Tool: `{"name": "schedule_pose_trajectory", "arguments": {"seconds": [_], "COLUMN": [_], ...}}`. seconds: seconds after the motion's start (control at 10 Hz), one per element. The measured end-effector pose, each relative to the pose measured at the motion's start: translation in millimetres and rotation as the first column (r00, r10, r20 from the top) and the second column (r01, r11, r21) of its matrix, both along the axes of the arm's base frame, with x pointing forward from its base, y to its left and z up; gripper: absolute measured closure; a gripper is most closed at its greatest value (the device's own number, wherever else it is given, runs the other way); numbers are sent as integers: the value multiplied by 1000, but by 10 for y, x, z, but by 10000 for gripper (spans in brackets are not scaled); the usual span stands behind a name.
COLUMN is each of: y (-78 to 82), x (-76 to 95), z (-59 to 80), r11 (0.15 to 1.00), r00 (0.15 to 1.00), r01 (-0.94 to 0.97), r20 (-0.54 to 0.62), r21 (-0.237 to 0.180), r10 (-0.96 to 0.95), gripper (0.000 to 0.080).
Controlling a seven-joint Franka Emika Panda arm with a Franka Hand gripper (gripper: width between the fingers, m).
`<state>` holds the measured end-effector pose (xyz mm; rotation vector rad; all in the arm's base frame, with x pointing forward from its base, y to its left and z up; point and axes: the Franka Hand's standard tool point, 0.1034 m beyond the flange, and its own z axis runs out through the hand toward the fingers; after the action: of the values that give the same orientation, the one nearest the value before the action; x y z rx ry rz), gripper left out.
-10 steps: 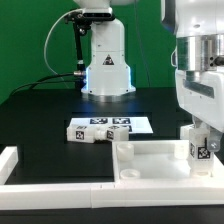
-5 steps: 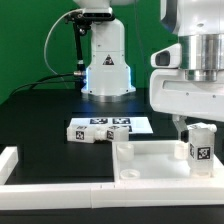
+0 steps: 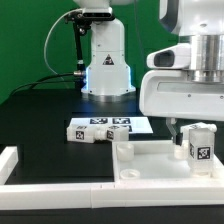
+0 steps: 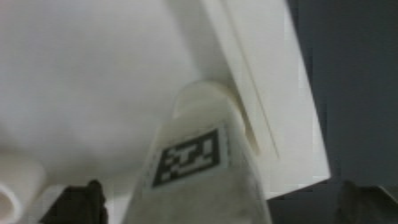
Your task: Assemble one leg
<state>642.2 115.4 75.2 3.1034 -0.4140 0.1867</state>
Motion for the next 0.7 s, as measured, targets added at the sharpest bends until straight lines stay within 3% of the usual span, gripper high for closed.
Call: {"name": "schedule_pose_trajectory", "arguments": {"seconds": [0.3,0.5,0.7], "y": [0,5,12], "x": [-8,-10,-21], "z": [-8,-10,-7], "r11": [996,976,902], "r00": [996,977,903], "r01": [85,215,428], "r20": [0,1,7], "r21": [13,29,50], "r10": [-85,-215,-429], "gripper": [185,470,514]}}
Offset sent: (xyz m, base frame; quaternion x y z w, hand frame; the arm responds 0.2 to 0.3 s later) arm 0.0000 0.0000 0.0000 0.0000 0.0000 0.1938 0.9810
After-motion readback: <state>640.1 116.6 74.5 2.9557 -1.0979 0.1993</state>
